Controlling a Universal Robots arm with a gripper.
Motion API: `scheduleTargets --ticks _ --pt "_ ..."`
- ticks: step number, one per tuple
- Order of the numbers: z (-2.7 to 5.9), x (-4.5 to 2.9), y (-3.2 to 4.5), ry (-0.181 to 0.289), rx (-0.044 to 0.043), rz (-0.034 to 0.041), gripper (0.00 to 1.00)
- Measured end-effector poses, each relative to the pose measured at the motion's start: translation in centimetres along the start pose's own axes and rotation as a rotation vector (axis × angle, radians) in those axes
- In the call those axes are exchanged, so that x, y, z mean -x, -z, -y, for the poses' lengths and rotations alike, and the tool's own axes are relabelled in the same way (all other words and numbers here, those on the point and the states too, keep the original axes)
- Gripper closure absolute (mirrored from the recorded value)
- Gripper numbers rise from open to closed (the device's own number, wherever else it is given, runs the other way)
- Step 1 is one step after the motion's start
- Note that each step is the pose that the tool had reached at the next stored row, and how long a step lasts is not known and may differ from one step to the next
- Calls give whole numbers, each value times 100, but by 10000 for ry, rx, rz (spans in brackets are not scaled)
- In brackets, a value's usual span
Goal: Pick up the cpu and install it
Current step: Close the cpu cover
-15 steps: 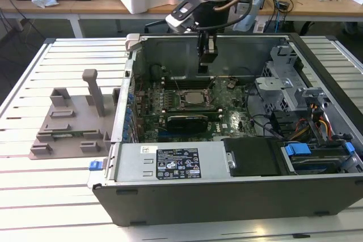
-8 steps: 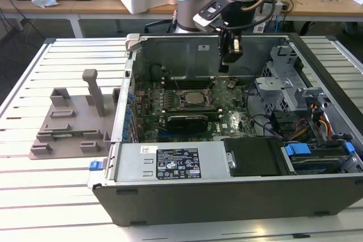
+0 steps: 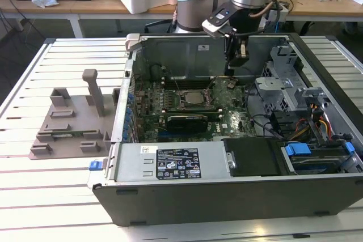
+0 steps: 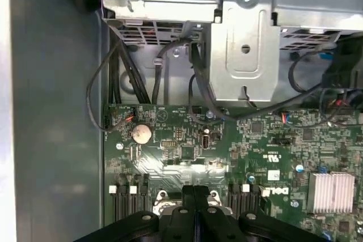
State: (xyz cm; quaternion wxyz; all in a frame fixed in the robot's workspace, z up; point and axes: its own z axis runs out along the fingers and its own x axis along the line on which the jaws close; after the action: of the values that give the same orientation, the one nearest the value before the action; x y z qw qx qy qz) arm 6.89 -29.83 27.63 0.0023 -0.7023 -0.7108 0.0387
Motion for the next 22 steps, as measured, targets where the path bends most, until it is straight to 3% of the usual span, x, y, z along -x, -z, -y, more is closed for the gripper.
scheduleTargets --ticks 2,6,22 --pt "-4 -10 -71 -1 -1 1 89" --pt "43 -14 -142 0 -2 1 89" --pt "289 -17 -164 -1 -2 0 89"
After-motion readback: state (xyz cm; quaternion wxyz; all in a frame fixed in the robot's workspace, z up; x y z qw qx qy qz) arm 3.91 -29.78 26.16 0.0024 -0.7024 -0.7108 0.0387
